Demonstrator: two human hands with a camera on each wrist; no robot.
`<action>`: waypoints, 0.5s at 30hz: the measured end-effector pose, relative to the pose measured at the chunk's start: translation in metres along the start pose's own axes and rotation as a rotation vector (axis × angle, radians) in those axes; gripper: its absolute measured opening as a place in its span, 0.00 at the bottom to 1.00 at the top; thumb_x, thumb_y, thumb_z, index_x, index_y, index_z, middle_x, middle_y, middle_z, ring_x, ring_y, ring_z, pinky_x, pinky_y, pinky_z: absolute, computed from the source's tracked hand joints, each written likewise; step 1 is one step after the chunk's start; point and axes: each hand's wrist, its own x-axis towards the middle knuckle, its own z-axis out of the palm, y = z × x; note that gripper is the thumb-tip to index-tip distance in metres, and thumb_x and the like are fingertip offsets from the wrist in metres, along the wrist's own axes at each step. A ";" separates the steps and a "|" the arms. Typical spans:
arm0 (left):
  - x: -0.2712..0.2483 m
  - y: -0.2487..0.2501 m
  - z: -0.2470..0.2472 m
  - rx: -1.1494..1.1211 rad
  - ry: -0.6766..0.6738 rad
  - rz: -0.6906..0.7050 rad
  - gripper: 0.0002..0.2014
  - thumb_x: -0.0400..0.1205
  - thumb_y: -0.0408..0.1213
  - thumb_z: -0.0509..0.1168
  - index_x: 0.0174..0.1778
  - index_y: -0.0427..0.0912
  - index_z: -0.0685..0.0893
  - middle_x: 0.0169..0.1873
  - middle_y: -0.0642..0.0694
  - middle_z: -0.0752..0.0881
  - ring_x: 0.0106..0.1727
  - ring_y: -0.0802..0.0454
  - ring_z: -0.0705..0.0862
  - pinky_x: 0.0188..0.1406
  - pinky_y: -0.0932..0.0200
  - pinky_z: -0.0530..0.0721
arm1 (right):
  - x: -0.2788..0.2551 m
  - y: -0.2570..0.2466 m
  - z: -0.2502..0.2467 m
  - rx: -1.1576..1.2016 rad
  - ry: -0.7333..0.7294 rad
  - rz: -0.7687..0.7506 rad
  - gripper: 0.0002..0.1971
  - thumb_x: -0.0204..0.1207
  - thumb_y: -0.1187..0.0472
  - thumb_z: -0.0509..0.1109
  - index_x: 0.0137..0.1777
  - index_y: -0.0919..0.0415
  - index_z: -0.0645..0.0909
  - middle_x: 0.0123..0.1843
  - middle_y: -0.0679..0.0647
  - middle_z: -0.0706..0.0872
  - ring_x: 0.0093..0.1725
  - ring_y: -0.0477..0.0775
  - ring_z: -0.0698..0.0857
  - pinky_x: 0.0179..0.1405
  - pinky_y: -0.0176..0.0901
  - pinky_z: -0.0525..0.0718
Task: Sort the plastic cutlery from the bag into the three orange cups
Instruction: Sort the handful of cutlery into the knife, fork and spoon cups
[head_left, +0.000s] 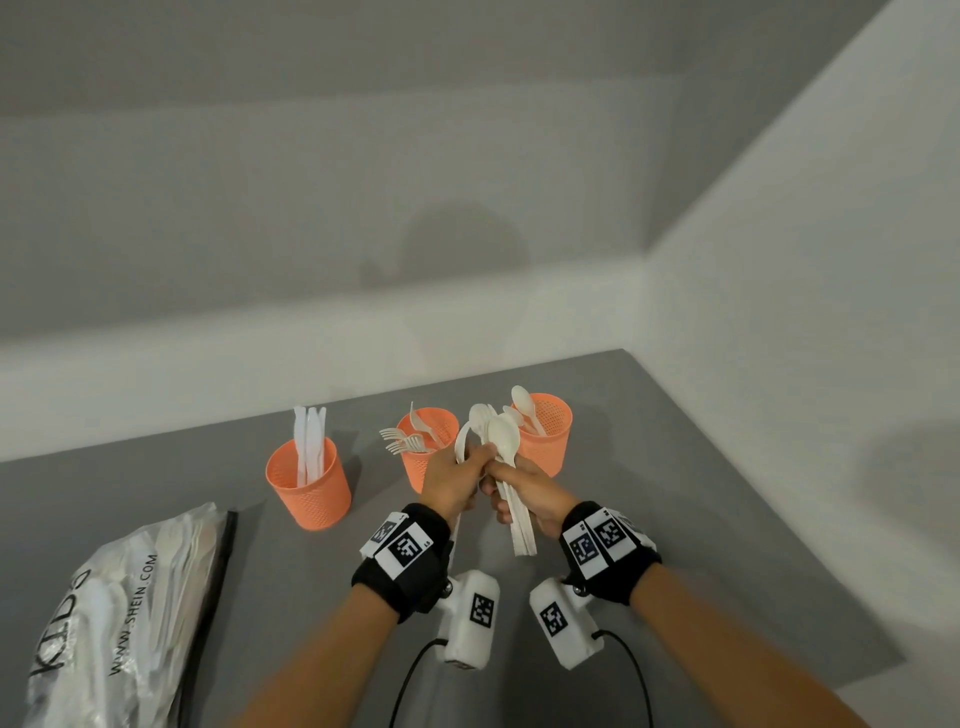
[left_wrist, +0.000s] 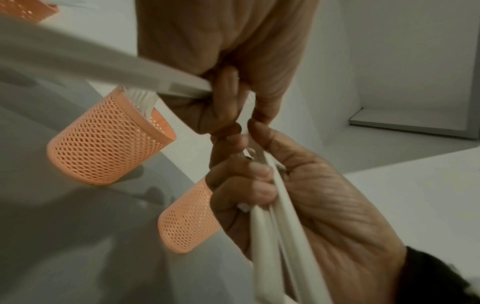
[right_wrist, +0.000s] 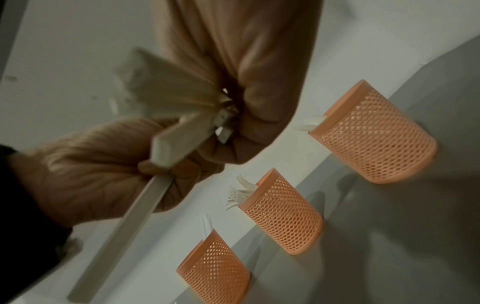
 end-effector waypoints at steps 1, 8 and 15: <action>0.000 0.001 0.001 -0.006 0.014 -0.008 0.12 0.81 0.37 0.62 0.31 0.39 0.79 0.19 0.44 0.75 0.12 0.59 0.69 0.12 0.68 0.64 | 0.000 0.000 0.000 0.013 -0.005 0.007 0.09 0.85 0.61 0.56 0.44 0.60 0.75 0.31 0.55 0.73 0.16 0.43 0.71 0.16 0.32 0.70; 0.000 0.011 0.009 0.023 0.213 0.123 0.05 0.79 0.30 0.59 0.38 0.35 0.77 0.25 0.45 0.77 0.25 0.52 0.76 0.21 0.64 0.72 | -0.001 0.000 0.005 0.065 -0.014 0.006 0.15 0.86 0.56 0.54 0.41 0.60 0.75 0.30 0.54 0.77 0.20 0.44 0.73 0.21 0.34 0.73; 0.019 0.027 -0.010 -0.171 0.452 0.131 0.08 0.83 0.34 0.54 0.45 0.33 0.73 0.29 0.43 0.77 0.30 0.46 0.77 0.29 0.61 0.77 | -0.001 0.000 0.001 0.028 0.055 -0.054 0.11 0.86 0.55 0.55 0.49 0.52 0.78 0.29 0.53 0.74 0.20 0.45 0.72 0.20 0.34 0.72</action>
